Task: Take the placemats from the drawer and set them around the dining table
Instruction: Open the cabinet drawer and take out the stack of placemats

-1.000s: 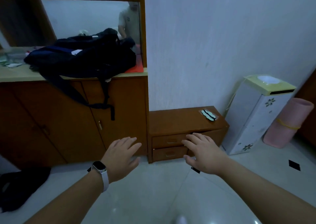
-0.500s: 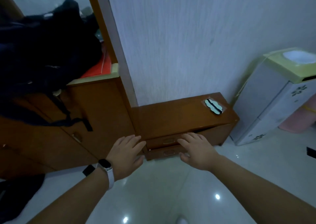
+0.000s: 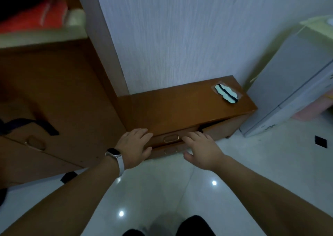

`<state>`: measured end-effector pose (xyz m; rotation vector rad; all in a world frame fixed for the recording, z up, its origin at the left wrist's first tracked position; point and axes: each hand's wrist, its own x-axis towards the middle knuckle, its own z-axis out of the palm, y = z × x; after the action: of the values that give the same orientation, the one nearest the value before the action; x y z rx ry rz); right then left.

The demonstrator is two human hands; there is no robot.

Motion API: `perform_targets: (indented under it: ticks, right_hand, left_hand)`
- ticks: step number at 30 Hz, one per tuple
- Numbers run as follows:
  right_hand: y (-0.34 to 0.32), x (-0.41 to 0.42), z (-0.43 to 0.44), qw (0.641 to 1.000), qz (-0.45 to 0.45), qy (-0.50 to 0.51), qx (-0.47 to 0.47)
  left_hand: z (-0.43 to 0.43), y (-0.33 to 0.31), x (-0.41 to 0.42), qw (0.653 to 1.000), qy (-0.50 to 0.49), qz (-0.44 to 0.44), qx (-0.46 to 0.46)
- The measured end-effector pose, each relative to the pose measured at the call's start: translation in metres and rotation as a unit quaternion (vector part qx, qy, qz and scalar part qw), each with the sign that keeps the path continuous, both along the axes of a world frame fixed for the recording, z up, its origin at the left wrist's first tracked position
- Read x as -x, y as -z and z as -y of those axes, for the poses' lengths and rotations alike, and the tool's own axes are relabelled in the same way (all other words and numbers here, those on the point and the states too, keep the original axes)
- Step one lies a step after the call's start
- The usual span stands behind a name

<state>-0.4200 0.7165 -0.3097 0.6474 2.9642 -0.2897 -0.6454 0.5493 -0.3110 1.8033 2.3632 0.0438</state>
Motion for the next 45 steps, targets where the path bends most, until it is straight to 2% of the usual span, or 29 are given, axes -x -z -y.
perform_targets:
  ticks: [9,13,17,20,24,37,45]
  right_hand:
    - [0.218,0.053,-0.047,1.0,-0.005,0.006,-0.007]
    - [0.301,0.08,-0.063,1.0,-0.009,0.009,-0.008]
    - [0.361,0.103,-0.072,1.0,-0.009,0.014,-0.009]
    - [0.389,0.118,-0.074,1.0,-0.021,0.017,0.004]
    - [0.405,0.125,-0.07,1.0,-0.014,0.019,0.02]
    - [0.424,0.122,-0.068,0.995,-0.076,0.048,0.036]
    - [0.428,0.09,-0.045,0.993,-0.104,0.052,0.021]
  left_hand:
    - [-0.083,0.21,0.048,0.998,-0.004,-0.006,-0.057]
    - [-0.109,0.284,0.07,0.997,-0.014,-0.012,-0.076]
    - [-0.121,0.331,0.091,0.992,-0.011,-0.032,-0.118]
    - [-0.131,0.345,0.101,0.989,-0.013,-0.067,-0.13]
    - [-0.137,0.344,0.107,0.992,0.003,-0.068,-0.107]
    - [-0.137,0.341,0.107,0.992,-0.003,-0.069,-0.102]
    - [-0.138,0.344,0.108,0.989,-0.01,-0.084,-0.118]
